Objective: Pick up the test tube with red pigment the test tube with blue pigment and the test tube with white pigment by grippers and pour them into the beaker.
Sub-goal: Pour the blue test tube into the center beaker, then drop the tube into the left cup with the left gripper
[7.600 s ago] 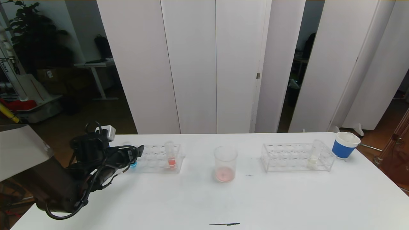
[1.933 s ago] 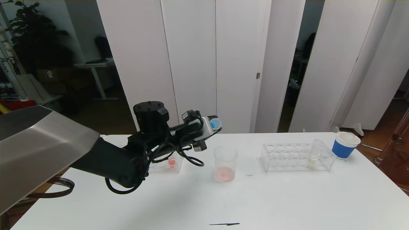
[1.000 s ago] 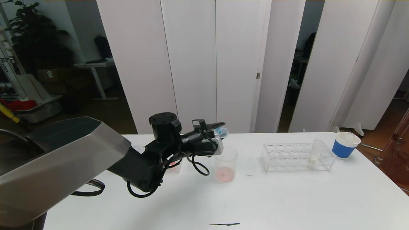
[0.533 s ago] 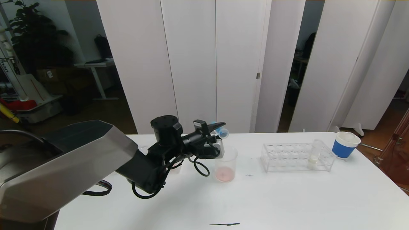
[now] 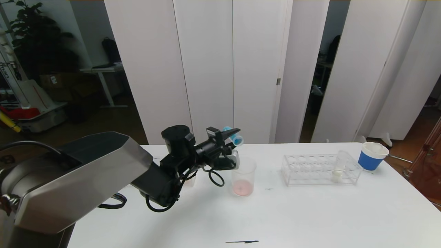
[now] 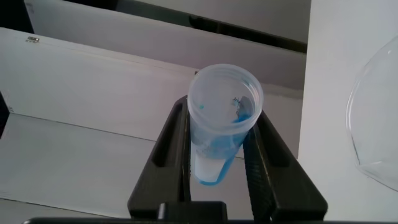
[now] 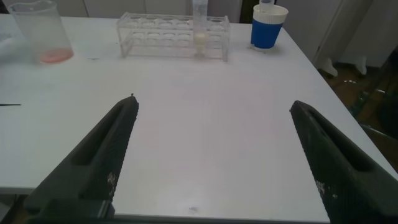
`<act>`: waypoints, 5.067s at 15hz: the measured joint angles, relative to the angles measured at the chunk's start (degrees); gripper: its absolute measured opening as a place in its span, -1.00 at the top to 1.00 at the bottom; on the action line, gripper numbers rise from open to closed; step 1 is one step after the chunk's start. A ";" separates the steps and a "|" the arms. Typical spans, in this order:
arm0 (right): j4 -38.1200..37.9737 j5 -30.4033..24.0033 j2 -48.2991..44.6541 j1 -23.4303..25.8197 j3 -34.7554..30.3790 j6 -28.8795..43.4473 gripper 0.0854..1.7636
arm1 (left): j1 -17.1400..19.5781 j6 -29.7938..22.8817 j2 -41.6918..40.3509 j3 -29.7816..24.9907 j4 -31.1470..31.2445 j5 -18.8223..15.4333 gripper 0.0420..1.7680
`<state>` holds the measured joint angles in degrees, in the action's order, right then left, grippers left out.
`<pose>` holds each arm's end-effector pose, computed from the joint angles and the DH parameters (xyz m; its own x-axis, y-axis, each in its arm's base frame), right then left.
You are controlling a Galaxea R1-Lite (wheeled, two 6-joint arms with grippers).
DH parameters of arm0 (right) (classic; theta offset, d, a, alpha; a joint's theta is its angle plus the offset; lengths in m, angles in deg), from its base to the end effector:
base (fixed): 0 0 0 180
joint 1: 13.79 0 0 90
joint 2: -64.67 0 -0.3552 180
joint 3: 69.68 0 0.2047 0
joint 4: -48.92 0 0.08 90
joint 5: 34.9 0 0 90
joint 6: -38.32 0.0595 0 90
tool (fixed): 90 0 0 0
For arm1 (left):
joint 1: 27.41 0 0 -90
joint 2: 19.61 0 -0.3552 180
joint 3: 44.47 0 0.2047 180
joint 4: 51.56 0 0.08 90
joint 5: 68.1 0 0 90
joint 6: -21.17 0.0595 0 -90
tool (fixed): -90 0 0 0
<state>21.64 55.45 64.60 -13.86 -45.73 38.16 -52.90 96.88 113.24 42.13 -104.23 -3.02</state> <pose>-0.0290 -0.0004 0.0750 0.9984 -0.0049 -0.0569 0.0047 1.0000 -0.0031 0.4552 -0.2448 0.1275 0.6322 -0.7682 0.1014 0.0918 0.2042 0.9746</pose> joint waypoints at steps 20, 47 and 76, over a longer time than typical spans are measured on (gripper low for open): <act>0.00 -0.02 0.00 0.00 -0.01 0.00 -0.98 | 0.79 4.85 4.02 2.27 -7.19 -0.27 0.38; 0.02 0.00 0.00 0.00 0.00 0.00 -0.98 | 0.52 6.42 3.56 2.10 -7.98 -0.71 0.38; 0.00 -0.02 0.00 0.00 -0.01 0.00 -0.98 | -1.52 -72.45 -27.15 2.73 41.52 37.45 0.38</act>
<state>21.64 55.43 64.60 -13.86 -45.74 38.16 -54.42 24.44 86.09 44.86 -62.71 34.43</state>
